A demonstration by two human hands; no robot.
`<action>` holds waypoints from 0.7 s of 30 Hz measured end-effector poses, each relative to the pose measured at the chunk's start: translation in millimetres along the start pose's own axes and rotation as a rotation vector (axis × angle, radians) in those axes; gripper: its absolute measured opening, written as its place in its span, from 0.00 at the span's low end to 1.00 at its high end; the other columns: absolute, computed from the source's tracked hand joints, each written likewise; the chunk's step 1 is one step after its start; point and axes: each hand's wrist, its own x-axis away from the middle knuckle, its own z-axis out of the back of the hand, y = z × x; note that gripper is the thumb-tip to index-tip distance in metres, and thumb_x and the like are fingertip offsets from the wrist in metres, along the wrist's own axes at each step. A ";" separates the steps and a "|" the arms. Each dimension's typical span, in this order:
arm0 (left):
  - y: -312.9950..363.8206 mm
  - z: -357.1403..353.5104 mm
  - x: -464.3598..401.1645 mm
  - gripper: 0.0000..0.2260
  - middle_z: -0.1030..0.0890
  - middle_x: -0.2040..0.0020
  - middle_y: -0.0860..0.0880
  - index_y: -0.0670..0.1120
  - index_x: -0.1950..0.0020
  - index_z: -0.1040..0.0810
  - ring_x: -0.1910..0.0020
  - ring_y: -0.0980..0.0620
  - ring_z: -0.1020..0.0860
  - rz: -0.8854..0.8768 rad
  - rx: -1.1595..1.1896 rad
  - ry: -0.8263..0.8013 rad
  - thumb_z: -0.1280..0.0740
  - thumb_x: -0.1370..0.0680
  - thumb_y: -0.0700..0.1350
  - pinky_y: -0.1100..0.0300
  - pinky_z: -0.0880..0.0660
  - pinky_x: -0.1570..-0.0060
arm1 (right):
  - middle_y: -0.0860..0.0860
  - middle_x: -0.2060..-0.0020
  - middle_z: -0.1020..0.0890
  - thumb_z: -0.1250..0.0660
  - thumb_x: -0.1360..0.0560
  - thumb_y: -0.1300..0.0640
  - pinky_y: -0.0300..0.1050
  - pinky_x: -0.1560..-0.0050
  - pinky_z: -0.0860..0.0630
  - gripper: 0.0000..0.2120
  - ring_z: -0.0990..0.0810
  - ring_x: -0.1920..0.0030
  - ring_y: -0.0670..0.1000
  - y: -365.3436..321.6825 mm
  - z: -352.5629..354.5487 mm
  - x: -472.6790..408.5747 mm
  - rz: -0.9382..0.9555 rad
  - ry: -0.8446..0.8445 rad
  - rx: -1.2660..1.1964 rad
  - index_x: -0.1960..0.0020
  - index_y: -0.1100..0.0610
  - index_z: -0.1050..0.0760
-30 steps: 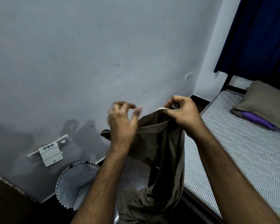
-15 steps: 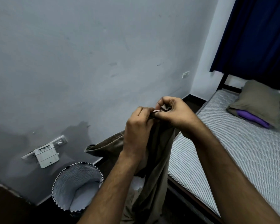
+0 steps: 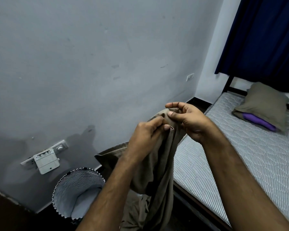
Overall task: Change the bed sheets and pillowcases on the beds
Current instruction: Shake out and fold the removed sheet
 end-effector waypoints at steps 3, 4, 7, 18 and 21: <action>4.5 -0.3 -2.6 0.09 0.23 0.66 0.52 0.49 0.53 0.25 0.66 0.53 0.26 -0.009 -0.108 -0.072 0.36 0.19 0.53 0.53 0.26 0.63 | 0.54 0.61 0.17 0.31 0.23 0.67 0.43 0.56 0.19 0.07 0.19 0.58 0.53 6.0 2.1 -3.5 0.061 0.075 0.085 0.47 0.58 0.21; 6.5 -0.5 -4.1 0.08 0.23 0.66 0.55 0.50 0.54 0.26 0.66 0.57 0.26 -0.004 -0.081 -0.080 0.35 0.19 0.51 0.55 0.27 0.62 | 0.53 0.61 0.17 0.31 0.22 0.66 0.45 0.55 0.19 0.06 0.19 0.58 0.54 8.5 1.8 -3.3 0.076 0.079 0.111 0.47 0.59 0.20; 9.8 -3.4 -7.6 0.09 0.19 0.60 0.53 0.48 0.56 0.24 0.59 0.54 0.23 0.103 0.214 -0.165 0.34 0.18 0.49 0.51 0.24 0.55 | 0.57 0.59 0.16 0.30 0.22 0.65 0.49 0.51 0.20 0.06 0.17 0.57 0.54 10.6 -1.3 -1.2 0.121 0.048 0.193 0.46 0.61 0.19; 32.0 -1.3 -9.9 0.09 0.18 0.63 0.51 0.43 0.56 0.23 0.64 0.58 0.22 0.304 0.719 -0.147 0.38 0.16 0.38 0.66 0.25 0.61 | 0.63 0.61 0.17 0.27 0.26 0.68 0.47 0.56 0.22 0.10 0.18 0.60 0.53 -1.8 -10.6 12.5 0.194 -0.092 0.337 0.48 0.57 0.20; 21.4 -0.7 -12.0 0.07 0.14 0.58 0.45 0.46 0.54 0.20 0.59 0.51 0.18 0.276 0.602 0.010 0.33 0.18 0.45 0.55 0.22 0.55 | 0.54 0.66 0.17 0.29 0.23 0.67 0.45 0.61 0.25 0.06 0.21 0.65 0.51 2.6 -9.9 18.3 0.177 -0.068 0.179 0.49 0.57 0.21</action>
